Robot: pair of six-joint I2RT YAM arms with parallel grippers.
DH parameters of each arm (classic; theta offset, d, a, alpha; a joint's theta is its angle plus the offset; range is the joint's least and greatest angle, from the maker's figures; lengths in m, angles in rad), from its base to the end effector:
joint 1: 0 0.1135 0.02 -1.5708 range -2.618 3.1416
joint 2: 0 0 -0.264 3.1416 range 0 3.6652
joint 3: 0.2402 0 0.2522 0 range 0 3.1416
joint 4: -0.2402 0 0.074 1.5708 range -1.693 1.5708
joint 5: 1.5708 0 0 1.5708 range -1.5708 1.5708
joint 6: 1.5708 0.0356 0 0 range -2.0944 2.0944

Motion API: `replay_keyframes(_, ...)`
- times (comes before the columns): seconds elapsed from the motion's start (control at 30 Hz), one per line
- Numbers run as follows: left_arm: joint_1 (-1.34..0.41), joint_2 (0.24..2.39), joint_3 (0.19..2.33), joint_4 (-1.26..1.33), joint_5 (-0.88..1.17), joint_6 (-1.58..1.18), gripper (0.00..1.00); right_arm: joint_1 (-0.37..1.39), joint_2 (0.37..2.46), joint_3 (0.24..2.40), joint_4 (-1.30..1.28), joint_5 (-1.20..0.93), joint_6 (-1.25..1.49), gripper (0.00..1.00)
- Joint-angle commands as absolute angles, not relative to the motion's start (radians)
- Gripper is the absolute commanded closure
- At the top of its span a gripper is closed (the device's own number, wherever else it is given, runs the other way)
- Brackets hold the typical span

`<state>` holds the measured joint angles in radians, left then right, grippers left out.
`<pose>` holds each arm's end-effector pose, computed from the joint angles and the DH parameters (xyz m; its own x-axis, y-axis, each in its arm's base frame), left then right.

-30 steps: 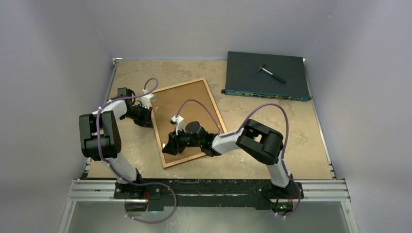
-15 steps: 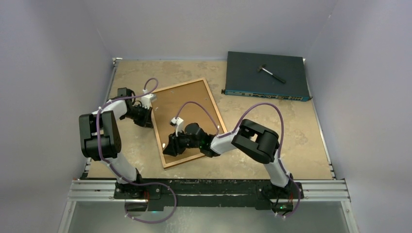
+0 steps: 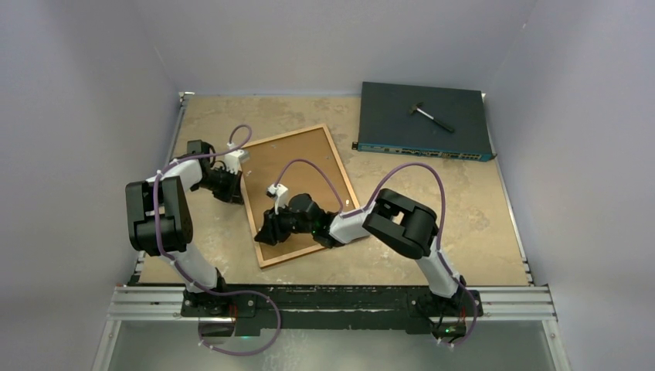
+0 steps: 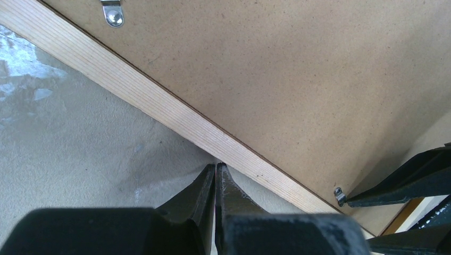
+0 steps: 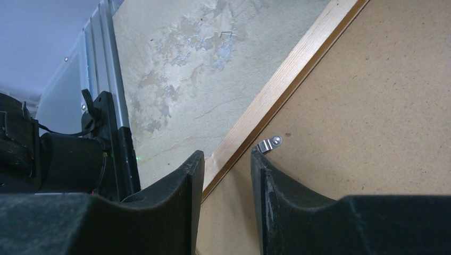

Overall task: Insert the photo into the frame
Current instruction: Install the photo frame at the center of the board.

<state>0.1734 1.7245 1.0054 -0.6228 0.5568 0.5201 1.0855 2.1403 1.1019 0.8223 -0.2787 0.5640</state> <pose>0.3065 0.0346 0.1567 -0.8465 0.2800 -0.4527 0.4522 0.8271 -0.3339 0.1985 0.3974 0.1320 -0.6061 -0.0476 -0.7939 -0.7712 0.2795 0.5720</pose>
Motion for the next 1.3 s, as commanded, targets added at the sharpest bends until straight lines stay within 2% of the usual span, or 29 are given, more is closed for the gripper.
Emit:
replay_keyframes(0.0, 0.168, 1.706, 0.997, -0.620, 0.583, 0.549, 0.99, 1.081, 2.156, 1.134, 0.815, -0.259, 0.548, 0.60)
replay_keyframes(1.27, 0.154, 1.719, 0.976, -0.624, 0.598, 0.575, 1.00, 1.056, 2.220, 1.219, 0.777, -0.298, 0.541, 0.63)
